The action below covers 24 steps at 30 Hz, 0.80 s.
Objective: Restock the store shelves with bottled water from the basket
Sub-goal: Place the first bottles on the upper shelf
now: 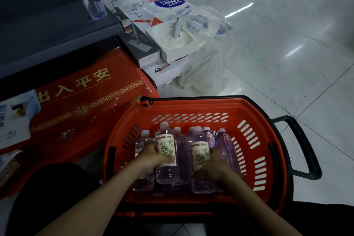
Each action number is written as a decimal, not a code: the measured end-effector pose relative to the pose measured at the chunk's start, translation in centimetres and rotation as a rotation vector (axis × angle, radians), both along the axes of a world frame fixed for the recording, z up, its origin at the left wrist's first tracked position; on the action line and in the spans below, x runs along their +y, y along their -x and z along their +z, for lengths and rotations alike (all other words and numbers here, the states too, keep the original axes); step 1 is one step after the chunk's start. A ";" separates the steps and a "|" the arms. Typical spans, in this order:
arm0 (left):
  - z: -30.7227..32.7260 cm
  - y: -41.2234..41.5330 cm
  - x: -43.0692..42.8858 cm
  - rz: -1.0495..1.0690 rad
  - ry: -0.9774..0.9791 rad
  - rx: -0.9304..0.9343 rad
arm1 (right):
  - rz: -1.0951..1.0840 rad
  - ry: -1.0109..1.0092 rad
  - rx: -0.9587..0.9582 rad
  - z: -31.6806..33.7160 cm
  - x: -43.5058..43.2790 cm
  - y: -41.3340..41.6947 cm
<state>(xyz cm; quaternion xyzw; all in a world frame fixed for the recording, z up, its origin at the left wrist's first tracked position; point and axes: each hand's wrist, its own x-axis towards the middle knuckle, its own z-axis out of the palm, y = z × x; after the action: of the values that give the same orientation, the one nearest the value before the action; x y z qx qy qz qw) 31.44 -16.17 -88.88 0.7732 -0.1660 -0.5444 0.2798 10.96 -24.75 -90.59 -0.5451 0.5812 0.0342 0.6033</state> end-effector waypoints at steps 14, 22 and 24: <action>-0.3 -0.3 0.2 0.055 -0.004 0.310 | 0.068 -0.129 -0.131 1.6 -1.1 -0.5; 6.8 -1.4 1.2 0.051 0.270 0.192 | 0.044 -0.071 -0.329 8.0 -1.2 -0.9; 9.8 -2.2 1.4 0.048 0.360 0.146 | 0.051 -0.022 -0.404 10.7 -1.4 -1.5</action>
<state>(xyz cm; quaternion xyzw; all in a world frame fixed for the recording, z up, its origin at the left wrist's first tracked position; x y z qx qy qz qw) 33.68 -14.74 -79.13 0.6727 -0.2213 -0.5538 0.4379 12.41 -26.11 -79.89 -0.5488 0.4337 -0.0541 0.7126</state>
